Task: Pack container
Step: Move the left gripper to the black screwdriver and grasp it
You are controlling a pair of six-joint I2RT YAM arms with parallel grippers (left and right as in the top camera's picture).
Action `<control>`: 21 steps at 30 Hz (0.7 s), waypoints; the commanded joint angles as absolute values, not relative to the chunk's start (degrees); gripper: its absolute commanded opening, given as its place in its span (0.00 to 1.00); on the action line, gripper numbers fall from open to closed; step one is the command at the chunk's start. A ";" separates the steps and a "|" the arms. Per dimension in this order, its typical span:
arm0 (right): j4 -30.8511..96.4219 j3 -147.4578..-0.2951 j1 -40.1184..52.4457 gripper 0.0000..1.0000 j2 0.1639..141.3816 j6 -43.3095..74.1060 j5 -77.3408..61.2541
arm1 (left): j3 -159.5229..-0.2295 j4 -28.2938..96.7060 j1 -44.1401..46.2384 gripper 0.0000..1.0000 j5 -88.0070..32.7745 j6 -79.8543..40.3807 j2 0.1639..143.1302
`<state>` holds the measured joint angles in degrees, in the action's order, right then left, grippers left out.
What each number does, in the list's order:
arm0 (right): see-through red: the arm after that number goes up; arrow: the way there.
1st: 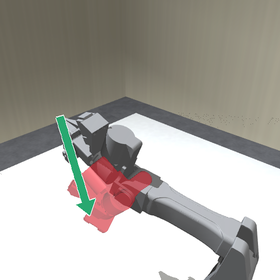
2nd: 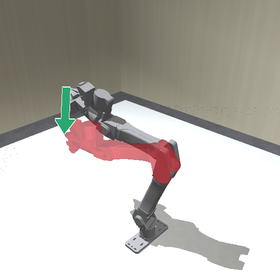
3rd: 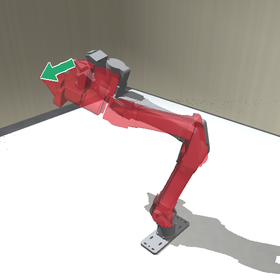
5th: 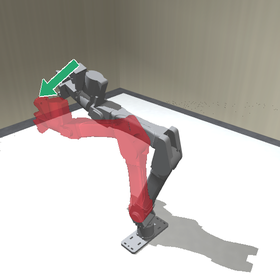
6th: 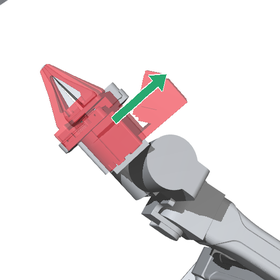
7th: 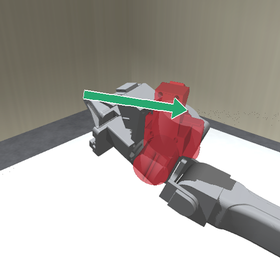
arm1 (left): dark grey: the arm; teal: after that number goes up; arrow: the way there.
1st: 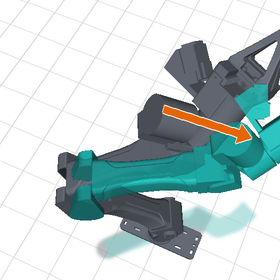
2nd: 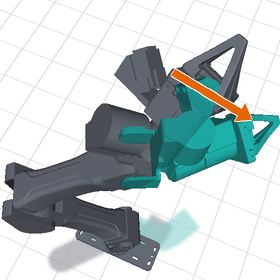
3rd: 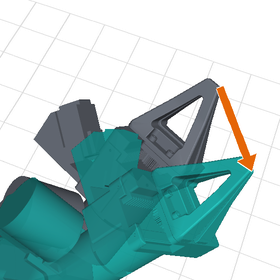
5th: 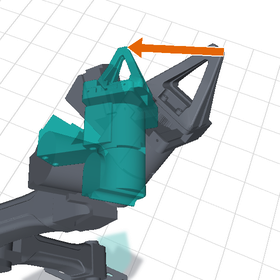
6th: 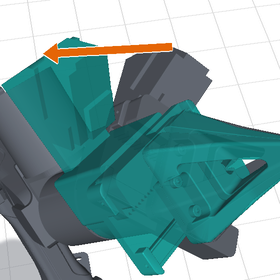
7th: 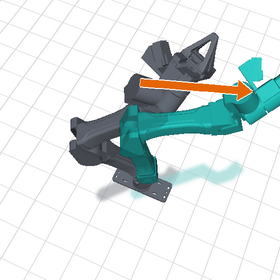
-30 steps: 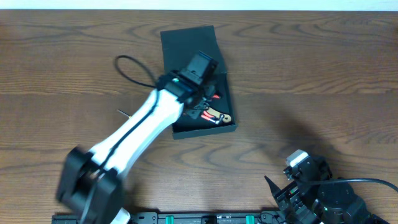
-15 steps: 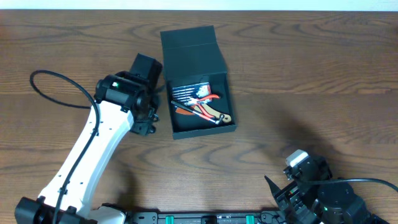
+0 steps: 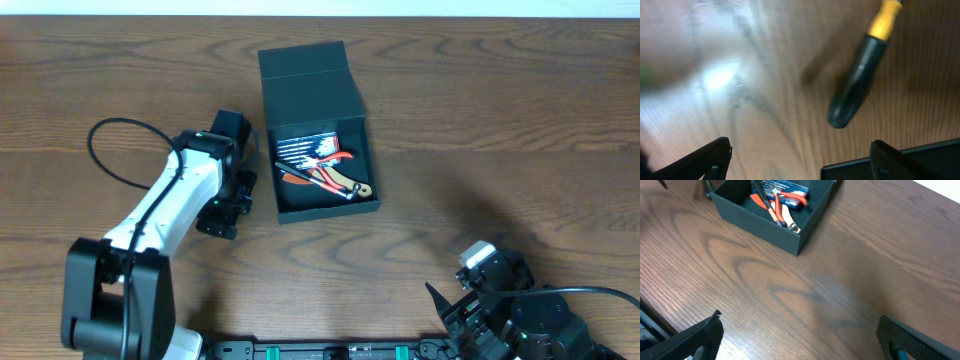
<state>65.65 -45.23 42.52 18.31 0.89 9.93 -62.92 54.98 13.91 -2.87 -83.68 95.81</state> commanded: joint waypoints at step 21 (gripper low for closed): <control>65.65 -45.17 42.19 0.99 18.06 1.67 10.24 | -62.81 43.09 7.81 0.99 -8.34 -73.91 107.42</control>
<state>65.65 -45.23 42.52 18.31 0.89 9.91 -62.92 43.38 8.29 -6.42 -76.07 106.08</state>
